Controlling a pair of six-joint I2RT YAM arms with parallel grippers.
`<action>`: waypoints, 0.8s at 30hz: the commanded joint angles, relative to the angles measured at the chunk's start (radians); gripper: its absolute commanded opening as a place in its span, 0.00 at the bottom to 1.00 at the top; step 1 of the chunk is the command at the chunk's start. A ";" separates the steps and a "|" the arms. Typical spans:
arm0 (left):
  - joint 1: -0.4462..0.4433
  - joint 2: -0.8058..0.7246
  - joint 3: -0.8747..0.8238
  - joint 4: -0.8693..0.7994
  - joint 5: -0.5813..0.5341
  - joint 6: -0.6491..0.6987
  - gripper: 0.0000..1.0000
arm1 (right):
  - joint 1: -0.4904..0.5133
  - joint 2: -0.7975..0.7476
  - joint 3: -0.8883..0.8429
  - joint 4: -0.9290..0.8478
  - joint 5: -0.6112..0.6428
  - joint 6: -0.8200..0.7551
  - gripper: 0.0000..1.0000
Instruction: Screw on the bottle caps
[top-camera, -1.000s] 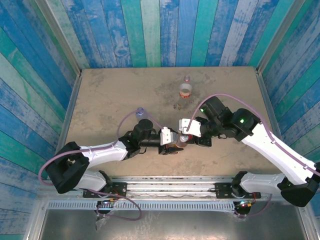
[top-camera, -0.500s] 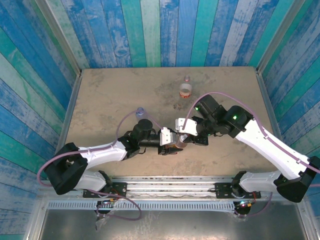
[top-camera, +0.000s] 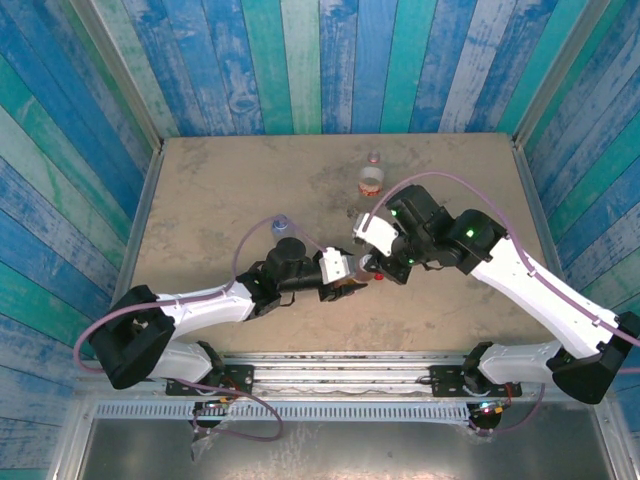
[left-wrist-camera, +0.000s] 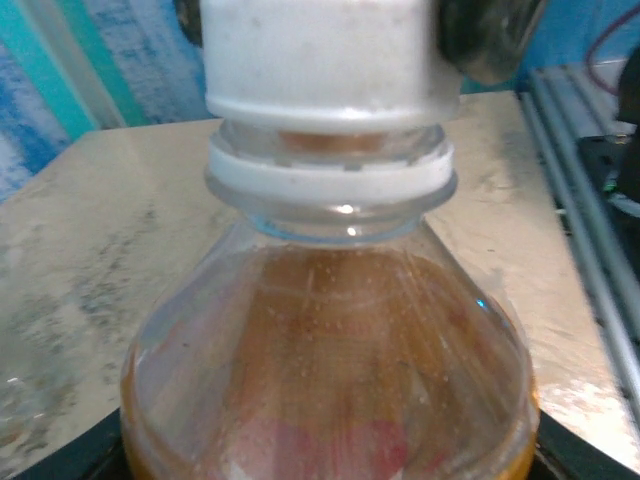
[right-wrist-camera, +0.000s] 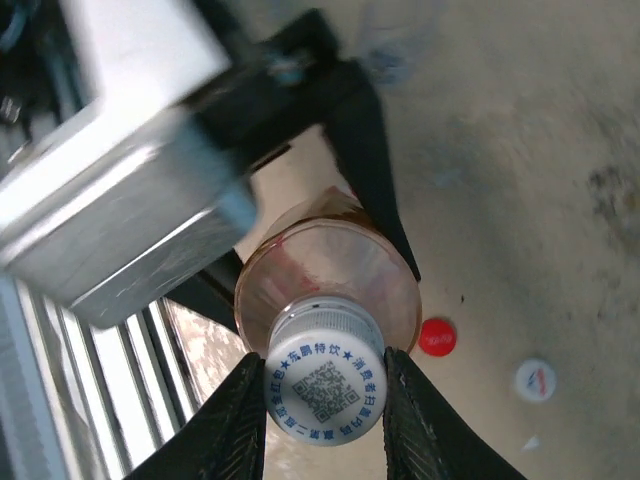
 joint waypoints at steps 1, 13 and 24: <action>-0.005 -0.006 0.034 0.115 -0.159 -0.028 0.56 | 0.003 0.010 0.003 -0.042 0.088 0.443 0.09; -0.031 0.016 0.065 0.035 -0.104 0.016 0.55 | -0.003 -0.065 0.005 -0.060 0.089 0.444 0.55; -0.031 -0.054 0.048 -0.119 0.138 0.095 0.54 | -0.008 -0.242 -0.101 -0.025 -0.140 -0.494 0.68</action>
